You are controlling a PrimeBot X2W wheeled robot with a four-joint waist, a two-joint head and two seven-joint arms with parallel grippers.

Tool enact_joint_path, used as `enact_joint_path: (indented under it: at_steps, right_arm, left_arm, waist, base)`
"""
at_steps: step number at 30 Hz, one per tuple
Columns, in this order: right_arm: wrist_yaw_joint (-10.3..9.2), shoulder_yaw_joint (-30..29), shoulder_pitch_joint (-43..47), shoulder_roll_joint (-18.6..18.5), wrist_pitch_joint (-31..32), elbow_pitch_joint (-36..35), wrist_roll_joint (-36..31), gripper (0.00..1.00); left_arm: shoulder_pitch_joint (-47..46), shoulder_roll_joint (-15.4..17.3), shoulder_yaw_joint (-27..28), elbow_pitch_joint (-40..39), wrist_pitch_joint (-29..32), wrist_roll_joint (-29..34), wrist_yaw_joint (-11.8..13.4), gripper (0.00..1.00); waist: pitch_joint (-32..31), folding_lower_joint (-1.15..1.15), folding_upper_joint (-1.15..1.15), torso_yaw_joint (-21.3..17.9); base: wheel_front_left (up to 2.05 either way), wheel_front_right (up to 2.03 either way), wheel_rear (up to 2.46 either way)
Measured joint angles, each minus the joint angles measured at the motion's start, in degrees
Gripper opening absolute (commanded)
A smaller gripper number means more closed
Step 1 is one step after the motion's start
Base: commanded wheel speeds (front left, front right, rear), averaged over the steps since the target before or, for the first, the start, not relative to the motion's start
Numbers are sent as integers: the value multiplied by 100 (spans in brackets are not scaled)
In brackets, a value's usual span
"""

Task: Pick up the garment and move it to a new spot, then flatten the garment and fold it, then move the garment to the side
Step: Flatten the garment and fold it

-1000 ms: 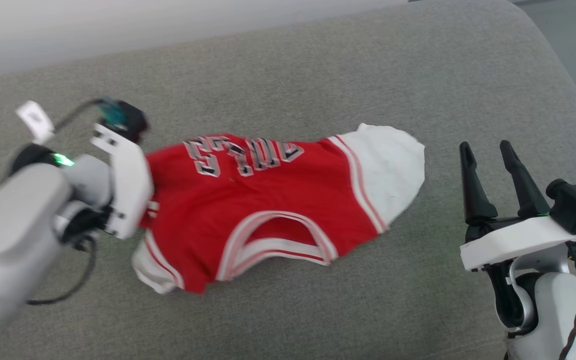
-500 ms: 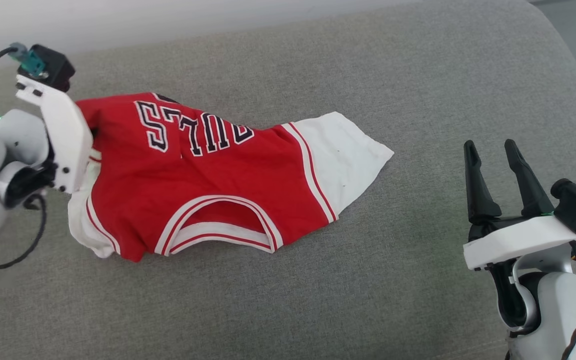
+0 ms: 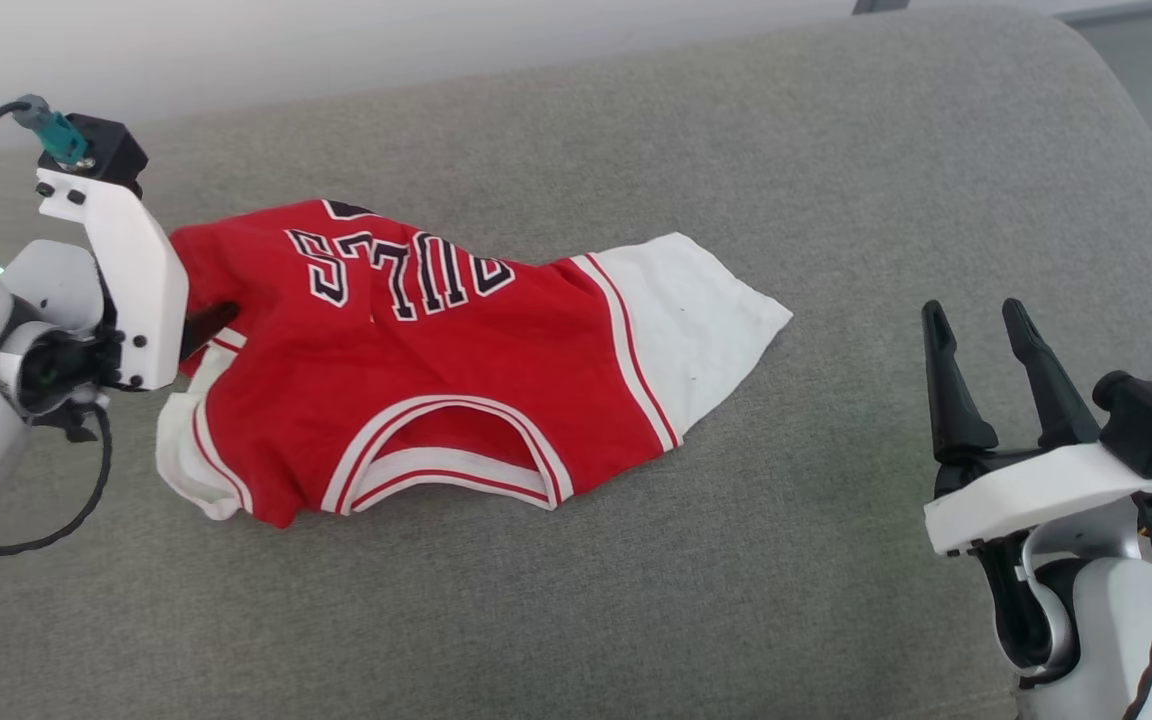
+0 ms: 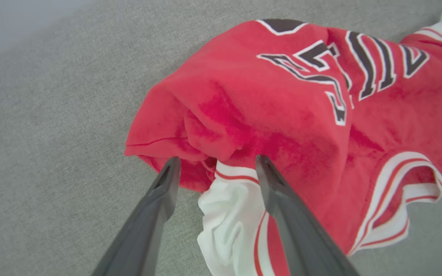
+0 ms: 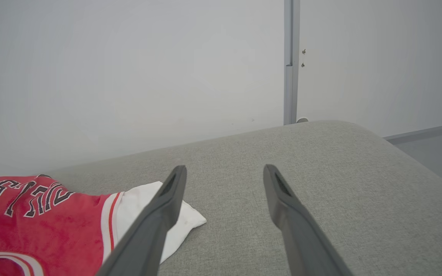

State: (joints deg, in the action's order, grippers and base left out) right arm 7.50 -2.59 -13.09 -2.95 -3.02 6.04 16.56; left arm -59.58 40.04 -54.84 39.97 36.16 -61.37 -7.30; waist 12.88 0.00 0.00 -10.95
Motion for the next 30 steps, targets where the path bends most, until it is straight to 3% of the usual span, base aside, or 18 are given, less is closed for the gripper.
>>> enact_joint_path:
  at_steps: [10, 17, 22, 26, 28, 30]
  right_arm:
    - [-1, -130, 140, 0, 111, -122, -58, 100]
    - [-1, -115, 132, 1, 158, -216, -48, 100]
    - [0, -66, 47, 1, 176, -258, -43, 100]
    - [-1, -63, 21, 0, 176, -267, -42, 100]
    - [0, -77, 10, 1, 176, -280, -47, 100]
    - [0, -101, 11, 0, 176, -290, -53, 100]
  left_arm:
    - [433, 485, 158, -1076, 1026, -660, 740, 100]
    - [928, 639, 146, -1657, 1128, -866, 1190, 100]
    - [1094, 592, 158, -1482, 947, -910, 1284, 100]
    - [1176, 439, 245, -1176, 766, -1025, 1170, 100]
    - [1175, 398, 299, -1056, 669, -1068, 1002, 0]
    - [1157, 388, 320, -960, 661, -1072, 904, 0]
  waist:
    - [-194, 0, 0, 241]
    - [-117, 0, 0, 314]
    - [32, 0, 0, 283]
    - [131, 0, 0, 236]
    - [167, 0, 0, 222]
    - [181, 0, 0, 214]
  base:
    - [0, 0, 0]
    - [0, 0, 0]
    - [0, 0, 0]
    - [0, 0, 0]
    - [0, 0, 0]
    - [0, 0, 0]
